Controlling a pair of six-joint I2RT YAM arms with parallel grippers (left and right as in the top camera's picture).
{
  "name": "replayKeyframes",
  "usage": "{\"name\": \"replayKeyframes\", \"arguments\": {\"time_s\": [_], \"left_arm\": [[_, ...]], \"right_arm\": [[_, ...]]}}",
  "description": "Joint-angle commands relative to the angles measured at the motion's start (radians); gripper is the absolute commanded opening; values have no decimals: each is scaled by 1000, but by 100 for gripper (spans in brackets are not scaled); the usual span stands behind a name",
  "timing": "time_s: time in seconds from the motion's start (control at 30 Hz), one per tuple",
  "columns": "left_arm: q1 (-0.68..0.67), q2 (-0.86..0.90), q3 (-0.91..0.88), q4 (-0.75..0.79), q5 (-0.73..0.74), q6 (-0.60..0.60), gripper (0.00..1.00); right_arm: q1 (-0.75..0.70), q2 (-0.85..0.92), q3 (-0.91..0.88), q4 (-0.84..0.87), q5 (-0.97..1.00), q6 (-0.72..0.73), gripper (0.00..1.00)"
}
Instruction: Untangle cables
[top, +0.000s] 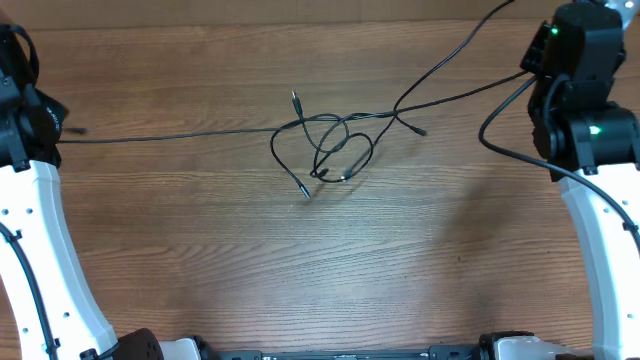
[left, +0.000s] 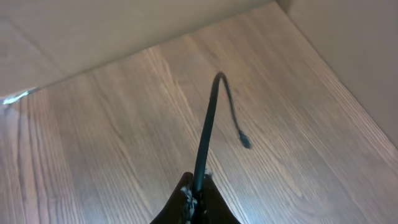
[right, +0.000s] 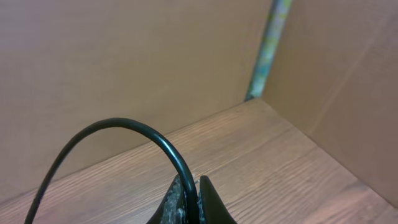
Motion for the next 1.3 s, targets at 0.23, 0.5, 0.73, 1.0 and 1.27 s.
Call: {"name": "replayKeyframes", "arguments": {"time_s": [0.23, 0.5, 0.73, 1.0, 1.27], "left_arm": [[-117, -11, 16, 126, 537, 244, 4], [-256, -11, 15, 108, 553, 446, 61], [-342, -9, -4, 113, 713, 512, 70], [-498, 113, -56, 135, 742, 554, 72], [-655, 331, -56, 208, 742, 635, 79]], "right_arm": [[-3, -23, 31, -54, -611, 11, 4], [-2, -23, 31, -100, -708, 11, 4], [6, -23, 31, -122, -757, 11, 4], [35, -23, 31, -111, -816, -19, 4], [36, -23, 31, -111, -816, -18, 4]]}}
